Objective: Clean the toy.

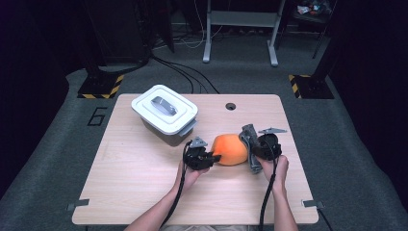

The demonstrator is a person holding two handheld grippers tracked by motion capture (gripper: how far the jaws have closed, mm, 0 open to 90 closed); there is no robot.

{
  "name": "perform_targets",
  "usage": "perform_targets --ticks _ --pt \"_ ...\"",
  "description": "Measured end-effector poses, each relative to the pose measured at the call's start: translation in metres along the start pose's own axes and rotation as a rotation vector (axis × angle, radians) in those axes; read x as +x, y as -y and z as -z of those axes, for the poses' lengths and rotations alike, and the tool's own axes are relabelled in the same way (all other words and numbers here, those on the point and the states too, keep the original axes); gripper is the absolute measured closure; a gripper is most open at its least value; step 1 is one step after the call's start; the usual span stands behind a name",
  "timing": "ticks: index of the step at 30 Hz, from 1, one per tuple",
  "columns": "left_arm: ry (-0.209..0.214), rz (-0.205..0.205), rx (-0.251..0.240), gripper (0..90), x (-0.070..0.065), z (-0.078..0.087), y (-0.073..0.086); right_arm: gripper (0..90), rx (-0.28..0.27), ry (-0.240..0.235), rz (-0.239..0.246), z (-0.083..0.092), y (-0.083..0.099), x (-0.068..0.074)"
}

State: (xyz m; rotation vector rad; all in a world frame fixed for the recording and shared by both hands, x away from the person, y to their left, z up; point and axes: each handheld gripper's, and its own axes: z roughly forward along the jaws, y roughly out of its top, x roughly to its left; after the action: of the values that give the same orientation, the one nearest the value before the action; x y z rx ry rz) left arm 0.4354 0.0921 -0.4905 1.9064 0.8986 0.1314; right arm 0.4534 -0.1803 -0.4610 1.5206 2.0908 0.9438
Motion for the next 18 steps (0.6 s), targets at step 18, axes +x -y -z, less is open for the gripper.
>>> perform_targets --ticks 18 --pt "-0.008 -0.003 0.007 71.3 -0.001 0.000 0.000 68.8 -0.121 -0.088 0.191 0.042 -0.021 0.068"
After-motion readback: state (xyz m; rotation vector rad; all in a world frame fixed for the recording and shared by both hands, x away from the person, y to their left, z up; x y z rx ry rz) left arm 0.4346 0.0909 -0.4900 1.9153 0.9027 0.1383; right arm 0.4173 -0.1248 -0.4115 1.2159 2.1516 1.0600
